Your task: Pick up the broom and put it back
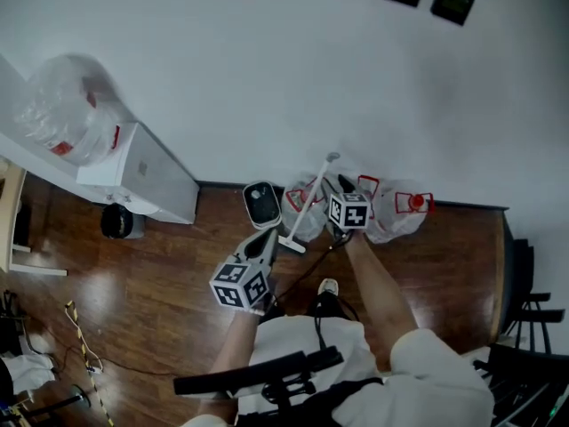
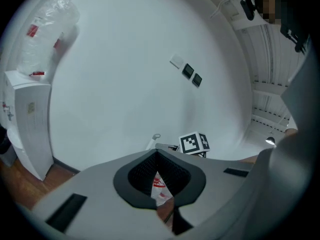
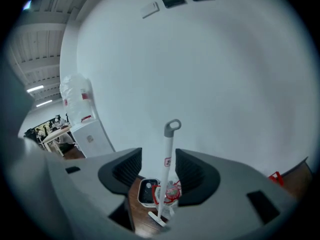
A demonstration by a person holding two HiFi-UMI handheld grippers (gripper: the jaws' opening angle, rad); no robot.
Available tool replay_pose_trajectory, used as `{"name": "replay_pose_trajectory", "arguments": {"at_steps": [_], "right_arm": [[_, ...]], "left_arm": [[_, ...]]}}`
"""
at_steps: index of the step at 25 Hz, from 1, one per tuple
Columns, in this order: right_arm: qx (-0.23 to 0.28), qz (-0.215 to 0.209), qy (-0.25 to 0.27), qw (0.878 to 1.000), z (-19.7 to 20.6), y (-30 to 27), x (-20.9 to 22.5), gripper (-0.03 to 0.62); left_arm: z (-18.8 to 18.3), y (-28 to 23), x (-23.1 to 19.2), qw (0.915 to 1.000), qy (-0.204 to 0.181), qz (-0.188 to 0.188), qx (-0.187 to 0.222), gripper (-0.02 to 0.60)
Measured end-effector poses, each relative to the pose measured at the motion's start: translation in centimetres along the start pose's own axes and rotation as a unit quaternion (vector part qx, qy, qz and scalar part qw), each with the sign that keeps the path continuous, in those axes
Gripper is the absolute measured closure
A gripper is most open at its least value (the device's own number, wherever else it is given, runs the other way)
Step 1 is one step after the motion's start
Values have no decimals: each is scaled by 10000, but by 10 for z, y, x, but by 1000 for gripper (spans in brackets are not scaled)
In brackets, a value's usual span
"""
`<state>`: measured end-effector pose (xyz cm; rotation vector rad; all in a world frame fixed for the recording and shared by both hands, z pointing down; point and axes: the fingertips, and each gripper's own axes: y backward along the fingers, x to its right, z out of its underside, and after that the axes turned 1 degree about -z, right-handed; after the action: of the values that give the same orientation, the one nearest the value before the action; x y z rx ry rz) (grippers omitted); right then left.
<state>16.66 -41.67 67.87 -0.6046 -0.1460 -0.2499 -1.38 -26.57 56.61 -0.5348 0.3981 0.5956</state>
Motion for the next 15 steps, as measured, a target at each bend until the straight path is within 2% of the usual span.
{"name": "replay_pose_trajectory", "arguments": {"at_steps": [8, 15], "right_arm": [[-124, -41, -62, 9999, -7, -47, 12, 353], [-300, -87, 34, 9995, -3, -75, 17, 355]], "left_arm": [[-8, -36, -24, 9993, -60, -357, -91, 595], [-20, -48, -25, 9991, 46, -421, -27, 595]]}}
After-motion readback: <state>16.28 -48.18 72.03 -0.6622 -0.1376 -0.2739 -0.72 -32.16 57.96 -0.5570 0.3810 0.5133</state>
